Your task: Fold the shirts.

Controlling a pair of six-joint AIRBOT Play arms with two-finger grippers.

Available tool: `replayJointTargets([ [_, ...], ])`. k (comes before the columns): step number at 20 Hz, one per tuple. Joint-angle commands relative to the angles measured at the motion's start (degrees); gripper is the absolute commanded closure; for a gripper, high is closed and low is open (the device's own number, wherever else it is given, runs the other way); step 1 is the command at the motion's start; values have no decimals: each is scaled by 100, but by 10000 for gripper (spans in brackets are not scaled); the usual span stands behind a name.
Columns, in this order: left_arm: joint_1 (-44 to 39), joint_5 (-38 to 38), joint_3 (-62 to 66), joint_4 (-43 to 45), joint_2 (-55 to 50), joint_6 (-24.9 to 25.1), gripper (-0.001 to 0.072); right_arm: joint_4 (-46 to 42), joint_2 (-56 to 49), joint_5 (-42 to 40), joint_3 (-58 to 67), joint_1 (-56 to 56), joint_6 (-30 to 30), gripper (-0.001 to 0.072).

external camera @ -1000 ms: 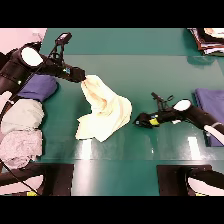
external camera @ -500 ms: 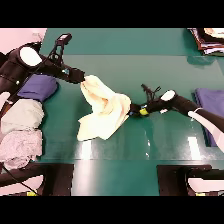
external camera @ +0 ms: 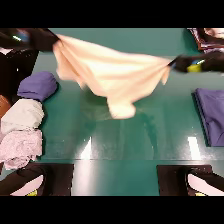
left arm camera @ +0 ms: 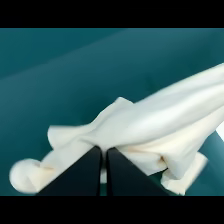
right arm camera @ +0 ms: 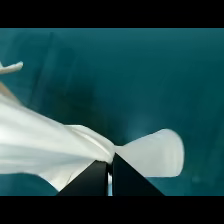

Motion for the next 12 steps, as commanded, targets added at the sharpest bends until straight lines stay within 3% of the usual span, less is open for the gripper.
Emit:
replayJointTargets([
  [1, 2, -101, 730, -192, 568, 4, 680, -243, 772, 192, 979, -479, -96, 699],
  [8, 2, -898, 1786, -754, 944, -144, 680, -247, 1419, 723, 2627, -1165, -155, 699],
  [12, 2, -1899, 1353, -1012, 750, -472, 680, -203, 1104, 1034, 3167, -1322, -142, 699],
])
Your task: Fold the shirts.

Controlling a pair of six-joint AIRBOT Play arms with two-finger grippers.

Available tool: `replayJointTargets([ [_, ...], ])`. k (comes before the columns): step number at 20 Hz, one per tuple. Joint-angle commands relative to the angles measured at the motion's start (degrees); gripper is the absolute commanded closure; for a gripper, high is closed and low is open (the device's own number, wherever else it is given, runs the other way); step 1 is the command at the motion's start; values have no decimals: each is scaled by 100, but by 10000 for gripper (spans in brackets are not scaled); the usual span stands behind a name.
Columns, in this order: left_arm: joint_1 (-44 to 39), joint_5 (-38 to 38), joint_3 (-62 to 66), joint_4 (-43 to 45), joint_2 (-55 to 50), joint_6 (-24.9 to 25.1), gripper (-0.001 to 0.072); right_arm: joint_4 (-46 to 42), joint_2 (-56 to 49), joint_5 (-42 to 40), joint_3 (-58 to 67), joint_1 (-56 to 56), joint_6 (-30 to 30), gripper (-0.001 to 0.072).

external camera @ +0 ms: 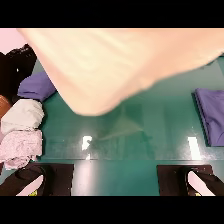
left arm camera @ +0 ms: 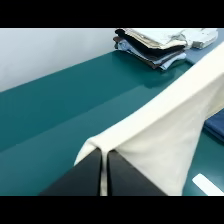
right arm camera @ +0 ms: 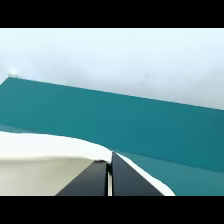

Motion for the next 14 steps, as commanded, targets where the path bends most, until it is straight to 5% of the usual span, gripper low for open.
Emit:
replayJointTargets([
  [1, 7, -1036, -514, -210, -190, -341, 680, 46, -326, 437, 420, -131, 24, 699],
  [6, 7, -1067, -3418, -212, -444, -374, 680, -20, -1491, 1473, -638, 308, 160, 699],
  [14, 7, 789, -7357, -216, -446, 164, 679, -457, -2824, 970, -2465, 1174, 157, 699],
])
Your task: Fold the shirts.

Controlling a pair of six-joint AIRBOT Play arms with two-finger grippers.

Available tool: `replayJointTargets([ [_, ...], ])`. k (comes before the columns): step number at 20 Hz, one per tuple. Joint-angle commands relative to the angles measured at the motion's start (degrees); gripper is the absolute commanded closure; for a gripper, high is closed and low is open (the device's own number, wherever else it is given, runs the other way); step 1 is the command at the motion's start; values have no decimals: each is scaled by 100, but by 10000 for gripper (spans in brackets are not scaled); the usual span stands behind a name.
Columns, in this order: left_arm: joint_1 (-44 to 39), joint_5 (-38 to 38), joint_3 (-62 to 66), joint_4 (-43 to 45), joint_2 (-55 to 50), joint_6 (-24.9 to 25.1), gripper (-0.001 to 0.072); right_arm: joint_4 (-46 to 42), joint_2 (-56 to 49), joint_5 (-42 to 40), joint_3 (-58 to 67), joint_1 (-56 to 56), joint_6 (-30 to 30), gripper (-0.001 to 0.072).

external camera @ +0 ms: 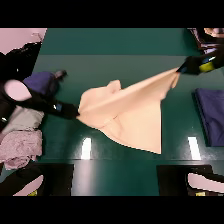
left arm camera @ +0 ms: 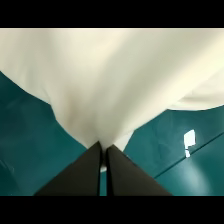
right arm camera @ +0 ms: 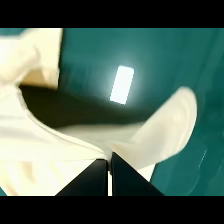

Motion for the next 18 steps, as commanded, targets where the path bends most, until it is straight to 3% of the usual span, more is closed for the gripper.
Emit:
replayJointTargets([
  [1, 2, 485, -1150, -9, -11, 286, 680, -96, -339, -184, -527, 304, 7, 699],
  [3, 2, 337, -1165, -76, -11, 308, 677, -103, -332, -238, -568, 356, 7, 699],
  [4, 2, 361, -1165, -225, -11, 310, 605, -98, -332, -240, -568, 354, 4, 699],
  [5, 2, 422, -1143, -415, -11, 310, 329, -98, -332, -238, -568, 354, 7, 699],
  [6, 2, 470, -1088, -564, -11, 310, 225, -98, -332, -236, -568, 354, 7, 699],
  [9, 4, 238, -507, -601, -11, 321, 227, -98, -332, -234, -568, 354, 7, 699],
  [11, 4, 55, 269, -155, -11, 319, 227, -96, -332, -214, -568, 354, 7, 699],
  [14, 70, 898, 1403, 1064, -15, -79, 200, -96, -332, -190, -568, 354, 4, 699],
  [16, 479, 1353, 1825, 1113, -280, -339, 210, -94, -332, -151, -568, 354, 4, 699],
  [18, 907, 1311, 2096, 951, -863, -317, 210, -94, -330, -144, -568, 354, 4, 699],
])
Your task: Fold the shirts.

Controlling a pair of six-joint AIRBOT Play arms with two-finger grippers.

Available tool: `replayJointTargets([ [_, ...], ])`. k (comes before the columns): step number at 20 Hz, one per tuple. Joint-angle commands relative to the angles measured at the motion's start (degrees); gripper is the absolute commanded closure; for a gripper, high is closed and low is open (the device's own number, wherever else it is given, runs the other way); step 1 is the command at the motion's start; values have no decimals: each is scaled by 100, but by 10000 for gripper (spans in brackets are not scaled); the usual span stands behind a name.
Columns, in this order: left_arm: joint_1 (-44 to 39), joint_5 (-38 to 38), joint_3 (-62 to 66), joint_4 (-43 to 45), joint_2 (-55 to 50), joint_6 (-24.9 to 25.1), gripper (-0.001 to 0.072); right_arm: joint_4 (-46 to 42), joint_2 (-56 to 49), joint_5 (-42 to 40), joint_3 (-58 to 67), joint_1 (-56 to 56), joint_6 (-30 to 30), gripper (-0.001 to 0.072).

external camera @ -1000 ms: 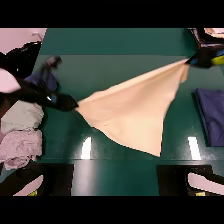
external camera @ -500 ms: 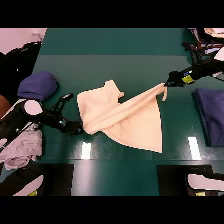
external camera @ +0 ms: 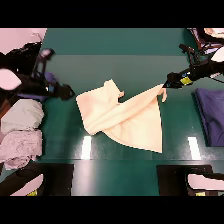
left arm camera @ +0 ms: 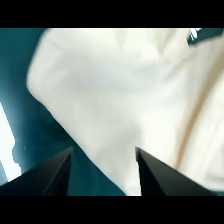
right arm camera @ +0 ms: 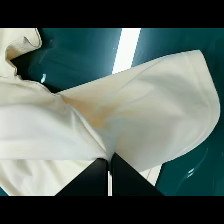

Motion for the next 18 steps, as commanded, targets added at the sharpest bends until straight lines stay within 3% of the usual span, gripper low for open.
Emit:
replayJointTargets([
  [1, 614, 267, 629, -26, -866, -59, 209, 4, 0, 76, -2, 4, 0, 699],
  [5, 981, -247, 835, -1355, -2559, 811, 208, 4, 0, 170, -2, 4, 0, 699],
  [8, 898, -264, 1043, -1429, -3445, 949, 208, 7, -2, 188, -2, 17, 2, 698],
  [16, 501, 212, 1139, -1722, -3720, 1134, 226, 9, -2, 192, -2, 15, 2, 698],
  [17, 503, 153, 1182, -1742, -3718, 1117, 472, 9, 0, 192, -2, 15, 2, 699],
  [18, 520, 24, 1276, -1755, -3718, 1117, 672, 7, 4, 190, -2, 15, 2, 699],
])
